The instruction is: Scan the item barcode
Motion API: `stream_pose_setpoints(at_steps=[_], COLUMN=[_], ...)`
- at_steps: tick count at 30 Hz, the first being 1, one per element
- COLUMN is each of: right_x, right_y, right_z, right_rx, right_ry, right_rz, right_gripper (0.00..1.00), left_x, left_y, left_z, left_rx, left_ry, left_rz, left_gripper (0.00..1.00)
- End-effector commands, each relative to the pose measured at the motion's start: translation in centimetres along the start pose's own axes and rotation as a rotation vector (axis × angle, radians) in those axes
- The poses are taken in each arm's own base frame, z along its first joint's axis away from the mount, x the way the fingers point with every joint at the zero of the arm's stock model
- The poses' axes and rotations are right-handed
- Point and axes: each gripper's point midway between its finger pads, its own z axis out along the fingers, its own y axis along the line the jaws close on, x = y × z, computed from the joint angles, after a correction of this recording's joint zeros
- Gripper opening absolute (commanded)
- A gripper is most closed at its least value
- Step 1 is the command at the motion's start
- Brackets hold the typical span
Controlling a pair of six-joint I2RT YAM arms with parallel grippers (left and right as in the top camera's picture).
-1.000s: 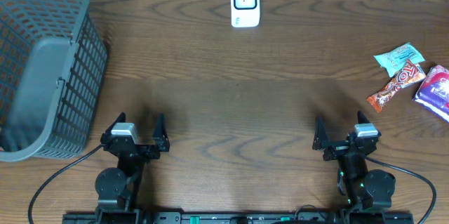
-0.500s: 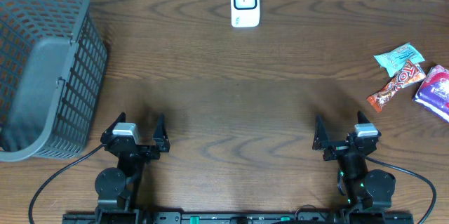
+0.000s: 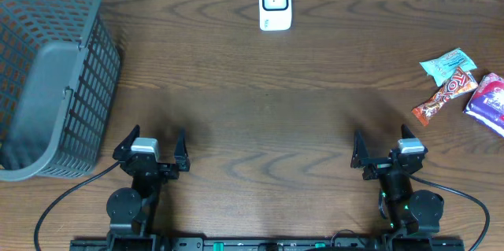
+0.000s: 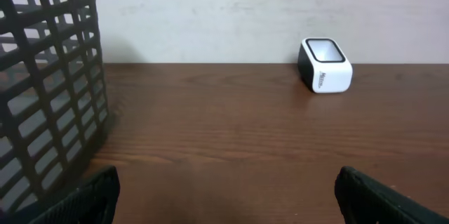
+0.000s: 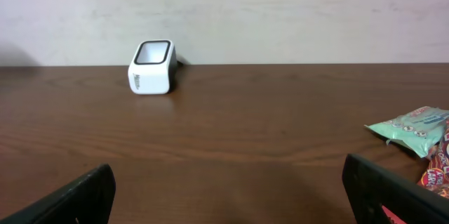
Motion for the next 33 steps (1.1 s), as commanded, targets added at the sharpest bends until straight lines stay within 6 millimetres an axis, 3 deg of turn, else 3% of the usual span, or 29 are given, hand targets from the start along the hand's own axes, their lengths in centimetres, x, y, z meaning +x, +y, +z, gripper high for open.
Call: stream_pose_setpoints(at_steps=[1,33], right_x=[0.06,0.05], right_y=[-0.04,-0.04], right_z=[-0.02,-0.01], right_rx=[0.001,0.001], right_ry=[-0.001,-0.001], right_rz=[-0.007,-0.007], right_gripper=[0.99,0.99], left_x=[1.58,1.61], left_y=[0.35,0.89], left_z=[0.03,0.02], left_rx=[-0.017,-0.048], left_ry=[0.050,0.052], left_rz=[0.018,0.016], left_gripper=[0.98,0.98])
